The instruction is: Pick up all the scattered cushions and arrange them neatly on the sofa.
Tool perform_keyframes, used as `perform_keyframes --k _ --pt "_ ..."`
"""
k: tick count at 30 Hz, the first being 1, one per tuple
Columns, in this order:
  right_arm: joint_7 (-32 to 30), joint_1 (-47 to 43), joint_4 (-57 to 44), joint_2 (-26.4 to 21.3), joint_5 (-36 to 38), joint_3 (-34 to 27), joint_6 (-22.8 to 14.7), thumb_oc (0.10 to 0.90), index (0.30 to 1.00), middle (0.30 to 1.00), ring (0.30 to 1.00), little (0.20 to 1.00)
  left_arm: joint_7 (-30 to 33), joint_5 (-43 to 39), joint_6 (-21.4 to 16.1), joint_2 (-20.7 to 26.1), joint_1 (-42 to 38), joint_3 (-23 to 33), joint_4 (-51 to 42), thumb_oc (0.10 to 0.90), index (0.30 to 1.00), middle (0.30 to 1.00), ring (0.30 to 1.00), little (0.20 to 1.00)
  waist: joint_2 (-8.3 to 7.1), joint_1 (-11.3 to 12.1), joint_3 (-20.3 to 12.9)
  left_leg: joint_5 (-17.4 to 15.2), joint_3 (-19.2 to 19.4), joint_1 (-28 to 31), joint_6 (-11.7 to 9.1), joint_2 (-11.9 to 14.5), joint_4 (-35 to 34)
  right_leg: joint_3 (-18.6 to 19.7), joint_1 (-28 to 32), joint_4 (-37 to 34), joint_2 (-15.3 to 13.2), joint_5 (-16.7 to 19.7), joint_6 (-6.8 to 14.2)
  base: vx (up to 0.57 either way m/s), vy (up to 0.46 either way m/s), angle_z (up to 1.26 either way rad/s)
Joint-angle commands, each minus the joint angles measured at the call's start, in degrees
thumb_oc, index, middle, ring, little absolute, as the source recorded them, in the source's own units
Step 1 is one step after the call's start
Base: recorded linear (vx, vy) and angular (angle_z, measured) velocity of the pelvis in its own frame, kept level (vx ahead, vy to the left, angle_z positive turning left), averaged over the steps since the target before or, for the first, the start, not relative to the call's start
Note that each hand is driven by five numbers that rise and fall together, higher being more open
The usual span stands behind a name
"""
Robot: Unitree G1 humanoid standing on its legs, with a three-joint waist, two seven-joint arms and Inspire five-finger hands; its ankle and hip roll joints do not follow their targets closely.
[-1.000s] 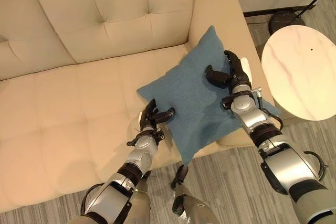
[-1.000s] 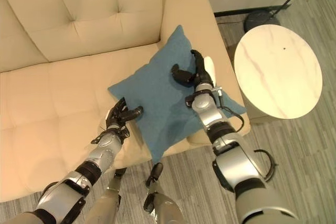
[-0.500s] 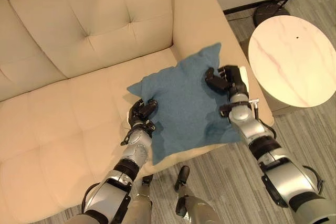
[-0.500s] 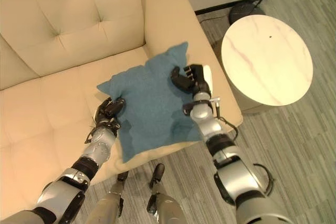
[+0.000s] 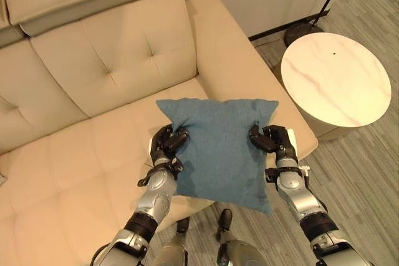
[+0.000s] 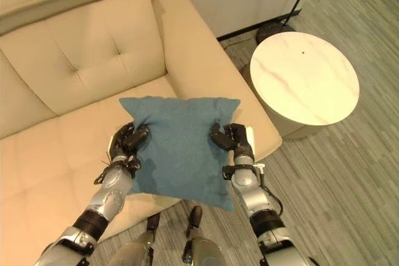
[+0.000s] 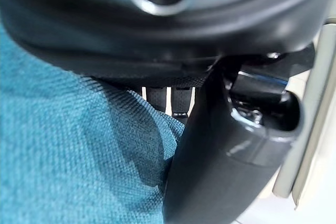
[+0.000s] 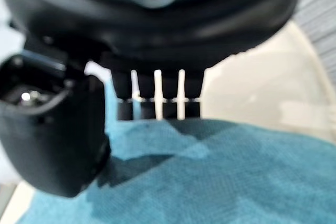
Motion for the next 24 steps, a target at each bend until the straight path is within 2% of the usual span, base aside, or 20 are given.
perform_keyframes --k 1,5,7,8,9,10,11,12,13,15,16,17,18,19,21,24 --pt "1.95 -1.84 -9.64 3.61 -1.79 2.71 -5.89 0.4 0.3 0.3 0.3 0.3 -6.95 4.88 -4.23 -3.14 -3.58 -4.4 -11.3 0.4 0.3 0.3 0.3 0.3 -2.64 -0.36 -7.41 -6.01 0.5 -0.25 0.84 -2.58 3.49 14.65 -0.57 10.36 0.13 -11.1 4.0 -0.09 -0.159 0.91" --pt "2.18 0.53 -12.98 2.66 -2.22 2.21 -6.6 0.4 0.3 0.3 0.3 0.3 -7.87 3.94 -3.93 -2.97 -0.91 -5.53 -14.25 0.4 0.3 0.3 0.3 0.3 -2.01 0.55 -6.92 -2.83 -1.31 -3.41 -1.46 -2.12 3.48 9.87 1.33 7.18 0.16 -12.12 3.27 -0.17 -0.191 0.55" --pt "1.65 0.62 -13.54 2.25 -1.85 2.13 -6.97 0.4 0.3 0.3 0.3 0.3 -8.03 2.84 -4.12 -3.36 -0.4 -6.36 -14.76 0.4 0.3 0.3 0.3 0.3 -1.55 0.87 -6.56 -1.42 -1.15 -5.09 -2.0 -1.64 2.58 7.03 1.49 6.5 -0.04 -12.31 3.06 -0.19 -0.12 0.75" --pt "1.66 0.62 -13.53 2.25 -1.84 2.13 -6.99 0.4 0.3 0.3 0.3 0.3 -8.02 2.84 -4.12 -3.36 -0.38 -6.37 -14.77 0.4 0.3 0.3 0.3 0.3 -1.53 0.72 -6.57 -1.41 -1.3 -5.11 -2.02 -1.67 2.58 6.87 1.54 6.48 -0.06 -12.33 3.06 -0.17 -0.085 0.96" --pt "1.35 0.79 -13.78 1.7 -1.75 2.07 -7.26 0.4 0.3 0.3 0.3 0.3 -8.39 2.39 -3.94 -3.7 0.39 -6.71 -14.8 0.4 0.3 0.3 0.3 0.3 -1.28 0.58 -6.25 -1.1 0.14 -6.39 -2.15 -1.22 3.09 3.97 1.98 5.97 -0.73 -12.32 2.97 -0.14 -0.044 0.64" --pt "1.19 1.04 -14.13 1.48 -1.73 1.91 -7.31 0.4 0.3 0.3 0.3 0.3 -8.36 2.05 -4.1 -4.08 0.76 -6.66 -15.11 0.4 0.3 0.3 0.3 0.3 -1.42 0.31 -5.94 -1.3 2.98 -6.68 -1.99 -0.67 3.88 2.95 2.2 5.96 -1.17 -12.33 2.93 -0.15 -0.042 0.55" --pt "1.19 1.03 -14.13 1.46 -1.73 1.91 -7.31 0.4 0.3 0.3 0.3 0.3 -8.36 2.05 -4.1 -4.09 0.75 -6.66 -15.11 0.4 0.3 0.3 0.3 0.3 -1.34 0.29 -6.07 -1.23 2.94 -6.89 -1.99 -0.64 3.91 2.91 2.06 5.85 -1.13 -12.17 2.94 -0.09 -0.017 0.46" --pt "0.99 1.29 -14.45 1.22 -1.72 1.72 -7.3 0.4 0.3 0.3 0.3 0.3 -8.35 1.91 -4.31 -4.26 0.78 -6.77 -15.33 0.4 0.3 0.3 0.3 0.3 -1.56 -0.16 -5.99 -1.4 6.6 -7.23 -1.47 0.19 4.82 1.97 2.08 5.5 -1.54 -11.85 2.96 -0.12 -0.001 0.93" --pt "0.56 1.81 -14.66 0.93 -1.5 1.39 -7.39 0.4 0.3 0.3 0.3 0.3 -8.67 1.8 -4.32 -4.3 1.11 -7.43 -15.07 0.4 0.3 0.3 0.3 0.3 -1.89 -1.18 -6.13 -1.41 13.82 -7.23 -0.68 2.33 5.58 0.17 2.47 4.14 -2.09 -11.01 2.94 -0.14 -0.007 0.99" --pt "0.14 2.85 -15.02 0.59 -1.34 0.53 -7.42 0.4 0.3 0.3 0.3 0.3 -8.65 1.61 -4.21 -4.37 1.53 -7.75 -14.52 0.4 0.3 0.3 0.3 0.3 -2.3 -2.16 -6.57 -1.82 20.67 -6.89 -0.67 4.47 6.01 -2.35 3.23 2.71 -2.78 -10.36 3.08 -0.07 -0.006 0.98" --pt "0.14 2.86 -15.02 0.59 -1.34 0.53 -7.42 0.4 0.3 0.3 0.3 0.3 -8.65 1.61 -4.21 -4.37 1.53 -7.76 -14.52 0.4 0.3 0.3 0.3 0.3 -2.3 -2.17 -6.56 -1.84 20.66 -6.89 -0.67 4.47 6.04 -2.36 3.26 2.68 -2.78 -10.35 3.08 0.04 -0.008 1.07" --pt "-0.22 3.77 -15.67 0.28 -1.2 -0.19 -7.26 0.4 0.3 0.3 0.3 0.3 -8.82 1.23 -4.01 -4.75 1.69 -8.31 -14.13 0.4 0.3 0.3 0.3 0.3 -2.76 -3.41 -7.27 -3.21 26.2 -5.79 -1.36 6.03 6.94 -4.71 4.63 1.19 -3.52 -10.46 3.63 0.05 -0.002 0.92" --pt "-0.22 3.8 -15.68 0.28 -1.2 -0.19 -7.26 0.4 0.3 0.3 0.3 0.3 -8.82 1.23 -4.01 -4.75 1.7 -8.32 -14.12 0.4 0.3 0.3 0.3 0.3 -2.77 -3.44 -7.22 -3.28 26.16 -5.76 -1.38 6.03 7.03 -4.75 4.75 1.14 -3.51 -10.47 3.63 0.08 0.031 1.16" --pt "-0.43 4.25 -15.87 0.27 -1.18 -0.76 -6.95 0.4 0.3 0.3 0.3 0.3 -9.04 1.19 -3.67 -4.79 1.82 -8.69 -14.06 0.4 0.3 0.3 0.3 0.3 -2.91 -4.0 -7.83 -3.59 28.89 -4.97 -1.47 6.85 7.17 -6.48 5.56 0.36 -3.81 -9.92 3.75 0.07 0.061 0.96" --pt "-0.4 4.38 -15.99 0.35 -1.3 -0.78 -6.81 0.4 0.3 0.3 0.3 0.3 -9.08 1.07 -3.4 -4.7 1.96 -8.75 -14.12 0.4 0.3 0.3 0.3 0.3 -2.98 -3.99 -8.15 -3.86 28.89 -4.57 -1.4 6.73 7.16 -7.01 6.21 0.21 -3.89 -9.85 3.97 0.11 0.073 0.71" --pt "-0.1 4.46 -16.84 0.53 -2.14 -0.8 -5.96 0.4 0.3 0.3 0.3 0.3 -8.86 1.47 -2.49 -3.6 2.67 -9.01 -15.01 0.4 0.3 0.3 0.3 0.3 -3.7 -3.37 -8.87 -5.82 27.72 -3.95 -0.24 5.56 8.36 -7.49 7.84 2.52 -5.19 -11.21 4.41 0.16 0.149 0.36"
